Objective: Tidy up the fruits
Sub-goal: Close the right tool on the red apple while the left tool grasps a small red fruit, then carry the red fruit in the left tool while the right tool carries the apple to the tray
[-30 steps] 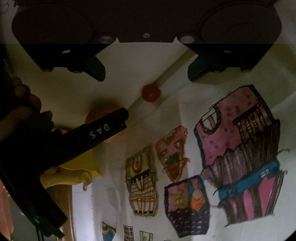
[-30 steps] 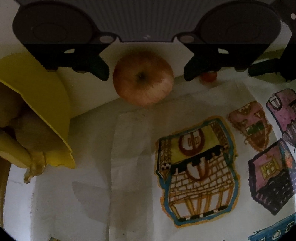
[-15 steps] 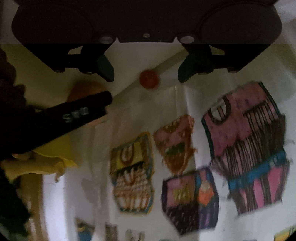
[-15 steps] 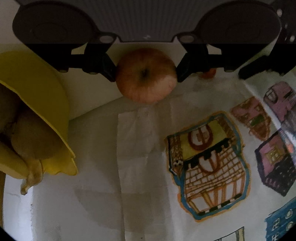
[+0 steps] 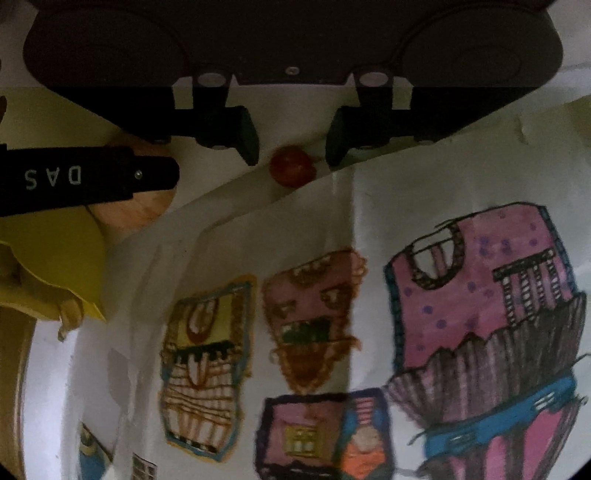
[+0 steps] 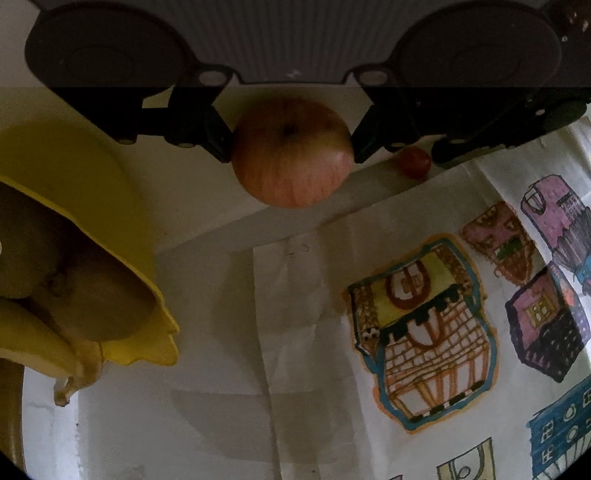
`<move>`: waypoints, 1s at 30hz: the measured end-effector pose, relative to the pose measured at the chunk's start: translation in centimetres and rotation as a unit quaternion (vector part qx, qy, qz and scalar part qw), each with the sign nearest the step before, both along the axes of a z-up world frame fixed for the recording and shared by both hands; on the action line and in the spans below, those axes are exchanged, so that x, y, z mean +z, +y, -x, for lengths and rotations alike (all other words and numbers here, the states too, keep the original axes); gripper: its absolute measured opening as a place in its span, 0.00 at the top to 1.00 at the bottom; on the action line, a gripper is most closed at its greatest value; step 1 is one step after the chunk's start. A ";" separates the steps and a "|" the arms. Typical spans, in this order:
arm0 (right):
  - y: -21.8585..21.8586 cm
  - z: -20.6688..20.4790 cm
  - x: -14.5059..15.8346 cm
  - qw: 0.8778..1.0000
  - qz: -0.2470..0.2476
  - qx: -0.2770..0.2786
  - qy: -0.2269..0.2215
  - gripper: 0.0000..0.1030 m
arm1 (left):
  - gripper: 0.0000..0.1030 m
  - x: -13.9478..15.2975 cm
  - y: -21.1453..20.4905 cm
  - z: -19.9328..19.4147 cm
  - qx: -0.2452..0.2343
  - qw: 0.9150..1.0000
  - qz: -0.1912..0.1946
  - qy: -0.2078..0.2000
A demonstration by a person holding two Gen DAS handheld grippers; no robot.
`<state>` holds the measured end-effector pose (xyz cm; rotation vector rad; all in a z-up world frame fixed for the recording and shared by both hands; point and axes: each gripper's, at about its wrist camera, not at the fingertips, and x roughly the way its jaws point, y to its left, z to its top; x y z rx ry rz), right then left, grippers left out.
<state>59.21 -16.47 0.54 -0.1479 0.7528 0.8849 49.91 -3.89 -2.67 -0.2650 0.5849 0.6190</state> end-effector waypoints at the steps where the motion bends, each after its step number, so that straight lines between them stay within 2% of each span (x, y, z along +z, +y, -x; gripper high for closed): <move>1: 0.0 -0.1 0.0 1.000 0.000 0.000 -0.001 0.28 | 0.67 0.0 0.2 0.0 0.003 1.000 0.004 -0.003; 8: 0.7 0.9 -0.1 1.000 -0.004 -0.007 -0.002 0.28 | 0.78 -0.2 1.3 -0.3 -0.025 0.999 0.017 -0.016; 9: 1.7 1.2 -0.3 1.000 -0.003 -0.008 -0.004 0.28 | 0.78 -0.1 1.5 -0.2 -0.029 0.999 0.017 -0.016; 16: 1.7 3.1 -0.4 1.000 0.005 0.003 -0.009 0.28 | 0.78 0.2 3.5 1.3 -0.057 0.997 0.040 -0.024; 24: 1.2 5.5 -0.4 1.000 0.009 0.008 -0.006 0.28 | 0.78 0.6 2.8 5.8 -0.099 0.994 0.045 -0.026; 30: 1.3 8.4 -0.4 1.000 0.018 0.017 -0.004 0.28 | 0.78 0.6 2.7 11.1 -0.162 0.985 0.058 -0.021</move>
